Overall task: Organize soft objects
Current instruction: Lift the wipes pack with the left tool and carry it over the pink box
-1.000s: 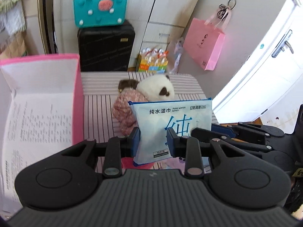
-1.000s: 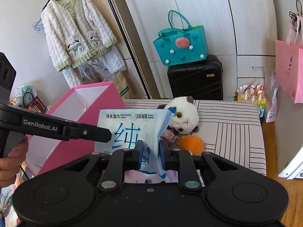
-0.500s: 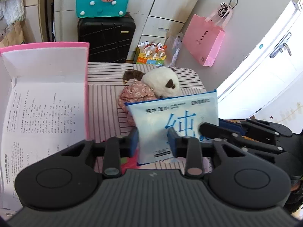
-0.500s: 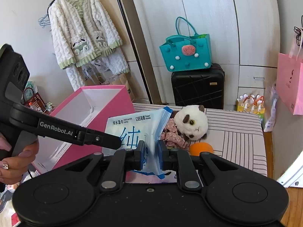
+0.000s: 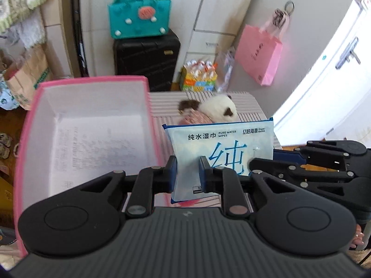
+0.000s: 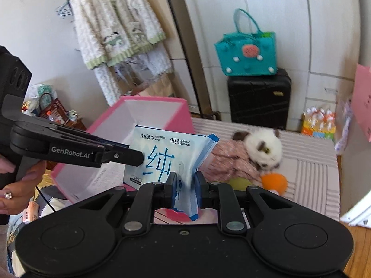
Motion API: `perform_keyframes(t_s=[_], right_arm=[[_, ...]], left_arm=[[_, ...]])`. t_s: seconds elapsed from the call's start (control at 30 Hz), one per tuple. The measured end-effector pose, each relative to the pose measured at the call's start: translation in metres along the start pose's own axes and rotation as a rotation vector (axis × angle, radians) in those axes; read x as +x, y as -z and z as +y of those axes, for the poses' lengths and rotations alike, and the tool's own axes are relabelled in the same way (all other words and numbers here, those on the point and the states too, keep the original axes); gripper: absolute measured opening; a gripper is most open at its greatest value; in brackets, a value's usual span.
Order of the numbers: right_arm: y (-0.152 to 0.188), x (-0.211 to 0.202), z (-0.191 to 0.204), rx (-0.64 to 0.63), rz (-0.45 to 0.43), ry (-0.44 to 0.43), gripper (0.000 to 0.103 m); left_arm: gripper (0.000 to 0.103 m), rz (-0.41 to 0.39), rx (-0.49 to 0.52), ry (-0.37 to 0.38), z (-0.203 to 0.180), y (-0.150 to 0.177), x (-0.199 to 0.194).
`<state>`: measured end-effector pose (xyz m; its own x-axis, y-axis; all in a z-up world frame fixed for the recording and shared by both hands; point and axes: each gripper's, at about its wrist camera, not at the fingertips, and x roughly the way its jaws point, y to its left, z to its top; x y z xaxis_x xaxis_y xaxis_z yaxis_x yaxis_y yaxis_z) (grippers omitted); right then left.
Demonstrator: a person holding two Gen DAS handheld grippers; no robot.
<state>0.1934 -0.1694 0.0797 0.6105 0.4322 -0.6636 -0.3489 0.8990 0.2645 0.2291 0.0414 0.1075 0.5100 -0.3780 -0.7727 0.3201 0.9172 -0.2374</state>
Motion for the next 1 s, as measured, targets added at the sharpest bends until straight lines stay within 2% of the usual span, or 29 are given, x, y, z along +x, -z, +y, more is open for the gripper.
perform_keyframes(t_s=[0.23,0.4,0.53,0.63,0.67,0.73,0.77,0.8,0.87,0.9,1.0], right_arm=[[-0.024,0.011,0.05,-0.096,-0.015,-0.04,0.027],[-0.048,0.043,0.08,-0.145,0.01,-0.06,0.029],[-0.068,0.068,0.095,-0.154,0.019,-0.129,0.03],[-0.077,0.091,0.1,-0.157,0.027,-0.142,0.027],[-0.077,0.099,0.101,-0.164,0.031,-0.141,0.026],[-0.076,0.11,0.1,-0.166,0.041,-0.15,0.02],[-0.076,0.116,0.097,-0.142,0.049,-0.181,0.02],[-0.076,0.121,0.094,-0.121,0.06,-0.208,0.019],[-0.077,0.132,0.093,-0.107,0.061,-0.198,0.018],[-0.076,0.136,0.094,-0.109,0.063,-0.2,0.018],[-0.074,0.155,0.099,-0.1,0.114,-0.174,0.015]], left_arm=[[0.019,-0.056,-0.013,-0.101,0.035,0.0,-0.035],[0.019,-0.055,-0.077,-0.157,0.076,-0.01,-0.038],[0.019,-0.065,-0.106,-0.177,0.11,-0.025,-0.028],[0.018,-0.036,-0.058,-0.192,0.126,-0.035,-0.012],[0.018,-0.014,-0.013,-0.201,0.127,-0.037,-0.004],[0.018,-0.016,0.006,-0.229,0.135,-0.041,0.008],[0.018,-0.012,0.015,-0.224,0.137,-0.043,0.013],[0.015,0.007,0.024,-0.189,0.14,-0.044,0.021],[0.01,0.067,-0.004,-0.089,0.143,-0.046,0.033],[0.009,0.083,-0.022,-0.076,0.142,-0.046,0.038],[0.008,0.042,0.055,-0.125,0.128,-0.041,0.043]])
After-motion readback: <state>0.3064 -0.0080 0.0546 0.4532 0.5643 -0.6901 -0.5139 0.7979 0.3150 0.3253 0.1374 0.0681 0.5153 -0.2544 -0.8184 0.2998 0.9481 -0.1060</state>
